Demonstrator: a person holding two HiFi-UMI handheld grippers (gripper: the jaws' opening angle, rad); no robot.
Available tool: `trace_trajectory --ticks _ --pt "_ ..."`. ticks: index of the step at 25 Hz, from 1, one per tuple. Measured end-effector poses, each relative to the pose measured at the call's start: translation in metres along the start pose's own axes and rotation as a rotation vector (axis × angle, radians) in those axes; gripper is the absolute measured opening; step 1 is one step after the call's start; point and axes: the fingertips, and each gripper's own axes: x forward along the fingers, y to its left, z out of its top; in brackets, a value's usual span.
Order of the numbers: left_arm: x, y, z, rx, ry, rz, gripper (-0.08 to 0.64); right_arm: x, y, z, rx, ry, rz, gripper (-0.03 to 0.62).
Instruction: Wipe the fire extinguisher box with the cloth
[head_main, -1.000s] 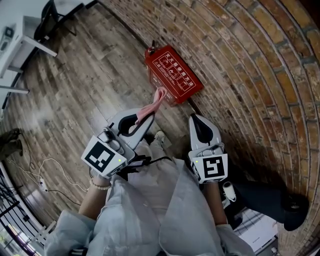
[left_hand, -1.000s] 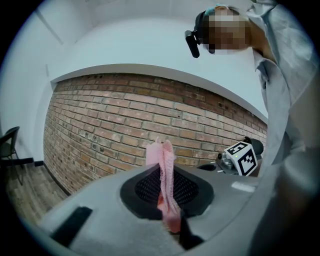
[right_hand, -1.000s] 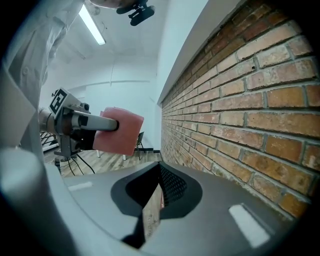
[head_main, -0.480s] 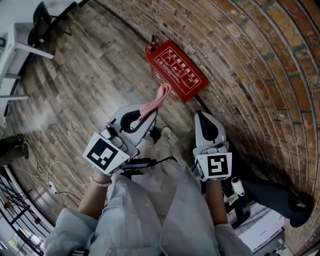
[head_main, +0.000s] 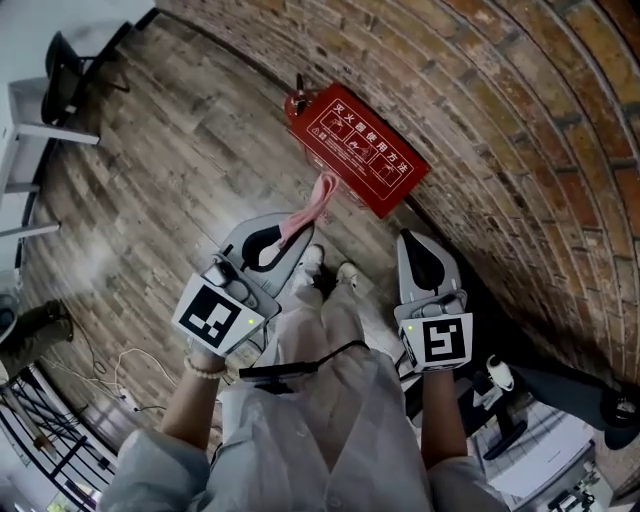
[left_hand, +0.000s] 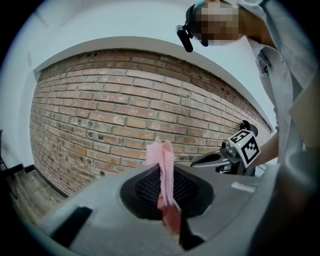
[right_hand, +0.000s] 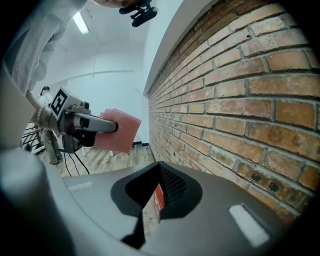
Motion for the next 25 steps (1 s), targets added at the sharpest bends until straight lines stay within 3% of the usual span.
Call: trace_trajectory --ticks 12,18,25 --pt "0.073 0.084 -0.060 0.042 0.043 -0.065 0.011 0.054 -0.020 -0.044 0.056 -0.004 -0.072 0.009" --pt "0.106 0.130 -0.085 0.059 0.045 -0.025 0.011 0.076 -0.032 -0.058 0.064 0.005 -0.086 0.009" --pt "0.142 0.185 -0.122 0.057 0.105 0.037 0.011 0.095 -0.039 -0.071 0.070 0.024 -0.079 0.009"
